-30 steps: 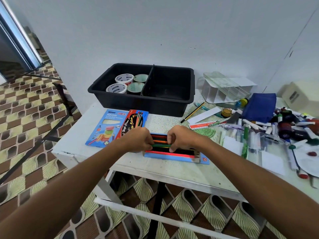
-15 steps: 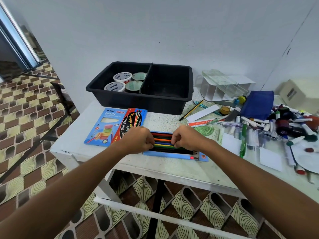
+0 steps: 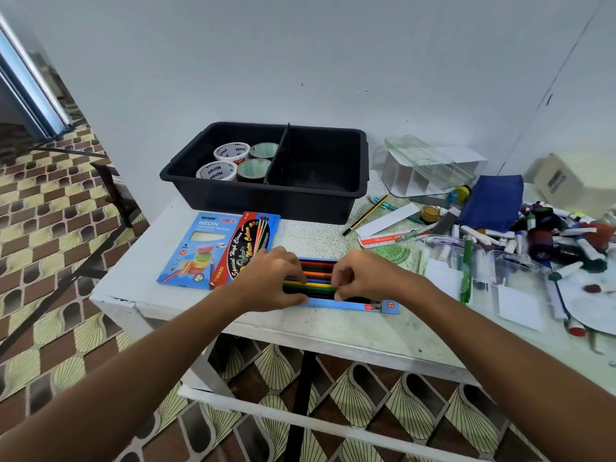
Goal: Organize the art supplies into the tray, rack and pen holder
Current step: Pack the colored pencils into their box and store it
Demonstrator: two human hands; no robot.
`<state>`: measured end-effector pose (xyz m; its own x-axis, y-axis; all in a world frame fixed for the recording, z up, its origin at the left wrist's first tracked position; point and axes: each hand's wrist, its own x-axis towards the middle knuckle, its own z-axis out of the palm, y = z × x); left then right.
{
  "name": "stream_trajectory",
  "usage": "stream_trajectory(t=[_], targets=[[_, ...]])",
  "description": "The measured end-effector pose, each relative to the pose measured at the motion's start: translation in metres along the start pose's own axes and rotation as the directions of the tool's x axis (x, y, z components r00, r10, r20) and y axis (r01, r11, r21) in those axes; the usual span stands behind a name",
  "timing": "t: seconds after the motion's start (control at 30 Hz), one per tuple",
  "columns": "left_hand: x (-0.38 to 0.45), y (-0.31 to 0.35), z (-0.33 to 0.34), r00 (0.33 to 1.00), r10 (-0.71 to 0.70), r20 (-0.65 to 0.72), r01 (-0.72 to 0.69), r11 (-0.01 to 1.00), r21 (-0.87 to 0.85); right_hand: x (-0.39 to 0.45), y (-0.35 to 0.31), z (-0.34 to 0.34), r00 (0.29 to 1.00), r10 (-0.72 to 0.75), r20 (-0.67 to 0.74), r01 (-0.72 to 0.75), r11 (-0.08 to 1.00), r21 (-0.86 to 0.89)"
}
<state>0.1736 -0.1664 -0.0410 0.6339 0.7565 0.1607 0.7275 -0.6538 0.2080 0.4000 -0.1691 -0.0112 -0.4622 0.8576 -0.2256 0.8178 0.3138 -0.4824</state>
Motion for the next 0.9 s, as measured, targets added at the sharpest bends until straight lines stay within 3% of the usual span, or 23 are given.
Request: stream_trajectory(t=[0.07, 0.27, 0.33, 0.43, 0.57, 0.73, 0.8, 0.9], targets=[[-0.002, -0.001, 0.003, 1.000, 0.022, 0.009, -0.022, 1.000, 0.019, -0.002, -0.002, 0.004, 0.999, 0.016, 0.035, -0.014, 0.999, -0.048], [-0.006, -0.006, 0.006, 0.999, -0.040, -0.037, 0.038, 0.998, -0.044, 0.003, -0.006, 0.003, 0.999, 0.035, -0.033, -0.040, 0.987, -0.153], [-0.010, -0.012, 0.004, 0.980, -0.135, -0.147, 0.125, 0.989, -0.076, 0.006, -0.012, 0.002, 0.997, -0.015, -0.077, 0.002, 0.986, -0.165], [-0.013, -0.027, -0.001, 0.891, -0.351, -0.287, 0.342, 0.936, -0.083, 0.011, -0.019, 0.008, 0.992, -0.102, -0.080, 0.081, 0.969, -0.233], [-0.012, -0.048, -0.011, 0.763, -0.616, -0.194, 0.622, 0.782, -0.036, 0.019, -0.025, 0.026, 0.987, -0.158, -0.007, 0.147, 0.936, -0.321], [-0.029, -0.080, -0.011, 0.626, -0.780, -0.013, 0.780, 0.625, 0.026, 0.027, -0.023, 0.045, 0.988, -0.138, 0.068, 0.154, 0.909, -0.386], [-0.043, -0.093, -0.009, 0.639, -0.768, 0.038, 0.765, 0.640, 0.069, 0.028, -0.018, 0.050, 0.989, -0.133, 0.065, 0.148, 0.903, -0.403], [-0.059, -0.105, -0.012, 0.645, -0.764, -0.001, 0.764, 0.644, 0.051, 0.031, -0.013, 0.051, 0.989, -0.145, 0.039, 0.148, 0.898, -0.415]])
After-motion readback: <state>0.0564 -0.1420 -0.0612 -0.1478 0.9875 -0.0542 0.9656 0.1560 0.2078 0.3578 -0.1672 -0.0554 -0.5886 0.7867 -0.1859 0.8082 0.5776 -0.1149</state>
